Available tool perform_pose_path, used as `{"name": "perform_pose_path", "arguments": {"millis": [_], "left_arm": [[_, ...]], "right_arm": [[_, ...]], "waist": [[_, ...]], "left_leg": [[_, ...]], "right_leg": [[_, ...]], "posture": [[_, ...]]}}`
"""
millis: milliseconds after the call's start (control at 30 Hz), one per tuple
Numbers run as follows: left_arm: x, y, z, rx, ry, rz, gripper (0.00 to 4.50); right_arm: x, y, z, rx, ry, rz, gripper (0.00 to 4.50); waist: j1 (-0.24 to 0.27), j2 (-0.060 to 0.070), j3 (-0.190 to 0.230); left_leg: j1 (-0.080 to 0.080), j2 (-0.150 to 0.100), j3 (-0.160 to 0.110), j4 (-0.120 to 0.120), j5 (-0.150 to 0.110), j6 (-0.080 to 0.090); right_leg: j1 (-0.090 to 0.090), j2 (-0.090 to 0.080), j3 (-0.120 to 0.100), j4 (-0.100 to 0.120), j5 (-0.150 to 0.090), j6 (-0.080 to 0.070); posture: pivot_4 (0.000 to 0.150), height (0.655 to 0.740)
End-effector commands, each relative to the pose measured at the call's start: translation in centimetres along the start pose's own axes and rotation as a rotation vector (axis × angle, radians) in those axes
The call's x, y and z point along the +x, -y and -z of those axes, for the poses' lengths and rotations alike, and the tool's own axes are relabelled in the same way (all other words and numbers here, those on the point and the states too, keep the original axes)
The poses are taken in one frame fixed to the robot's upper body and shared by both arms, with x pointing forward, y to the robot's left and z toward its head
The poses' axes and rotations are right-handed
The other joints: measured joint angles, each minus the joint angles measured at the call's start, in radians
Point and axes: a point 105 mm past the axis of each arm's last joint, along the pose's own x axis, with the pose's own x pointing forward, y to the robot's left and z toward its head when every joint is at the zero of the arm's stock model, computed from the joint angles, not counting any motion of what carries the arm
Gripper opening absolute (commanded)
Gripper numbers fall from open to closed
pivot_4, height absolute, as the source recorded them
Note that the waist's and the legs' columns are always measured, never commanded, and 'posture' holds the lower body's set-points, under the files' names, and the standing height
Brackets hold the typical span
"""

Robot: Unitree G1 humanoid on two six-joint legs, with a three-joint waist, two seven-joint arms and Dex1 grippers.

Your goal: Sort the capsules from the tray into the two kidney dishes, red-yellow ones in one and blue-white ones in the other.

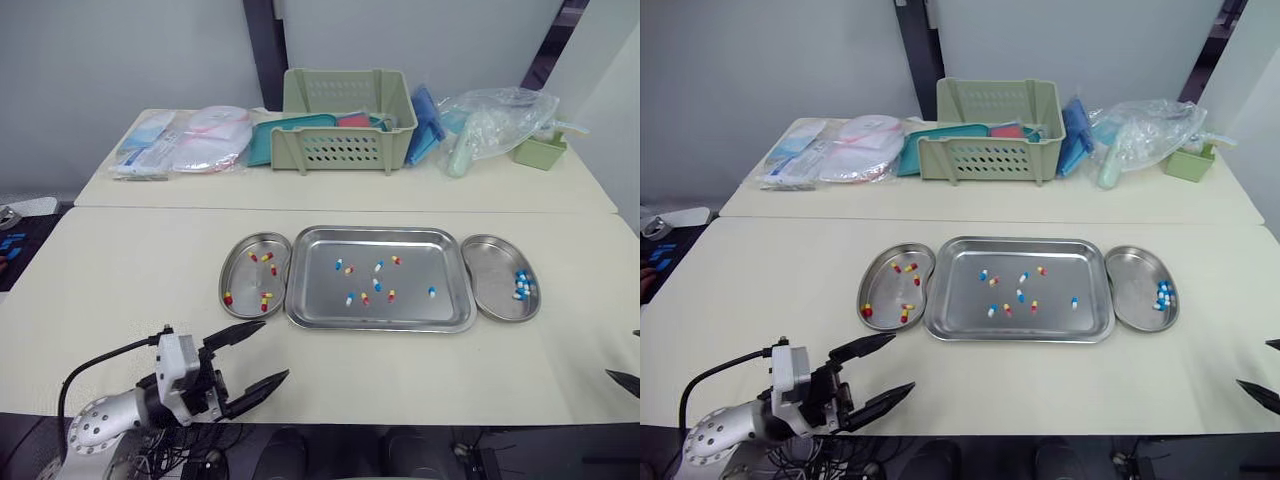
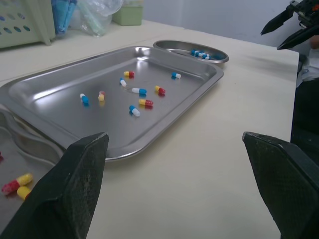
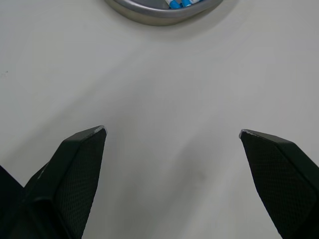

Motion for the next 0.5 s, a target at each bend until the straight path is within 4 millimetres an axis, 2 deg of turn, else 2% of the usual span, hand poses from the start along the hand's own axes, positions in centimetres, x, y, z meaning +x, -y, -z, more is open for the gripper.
{"name": "perform_pose_path", "arguments": {"millis": [33,133,267,500], "left_arm": [[0.8,-0.2,0.0,0.029,0.022,-0.002,4.45],[1.6,-1.0,0.0,0.031,0.04,-0.023,4.45],[1.9,-1.0,0.2,0.023,0.028,-0.016,4.45],[2.0,-0.8,-0.1,0.015,0.007,-0.026,4.45]], "right_arm": [[-0.4,0.4,-2.4,-0.046,0.052,0.021,4.5],[0.5,-0.9,-5.9,-0.106,0.106,-0.036,4.5],[2.4,-4.5,-11.5,-0.151,0.192,-0.206,4.5],[6.0,-9.9,-17.4,-0.229,0.331,-0.387,4.5]], "waist": [[0.0,0.0,0.0],[0.001,0.003,-0.001],[-0.001,0.003,-0.002],[0.004,0.001,-0.001]], "left_leg": [[0.0,0.0,0.0,0.0,0.0,0.0],[0.0,0.0,0.0,0.0,0.0,0.0],[0.0,0.0,0.0,0.0,0.0,0.0],[-0.002,0.0,-0.002,0.001,0.0,0.0]], "right_leg": [[0.0,0.0,0.0,0.0,0.0,0.0],[0.0,0.0,0.0,0.0,0.0,0.0],[0.0,0.0,0.0,0.0,0.0,0.0],[0.0,0.0,-0.002,-0.001,0.0,0.0]], "posture": [[0.15,0.74],[0.15,0.74],[0.15,0.74],[0.15,0.74]]}}
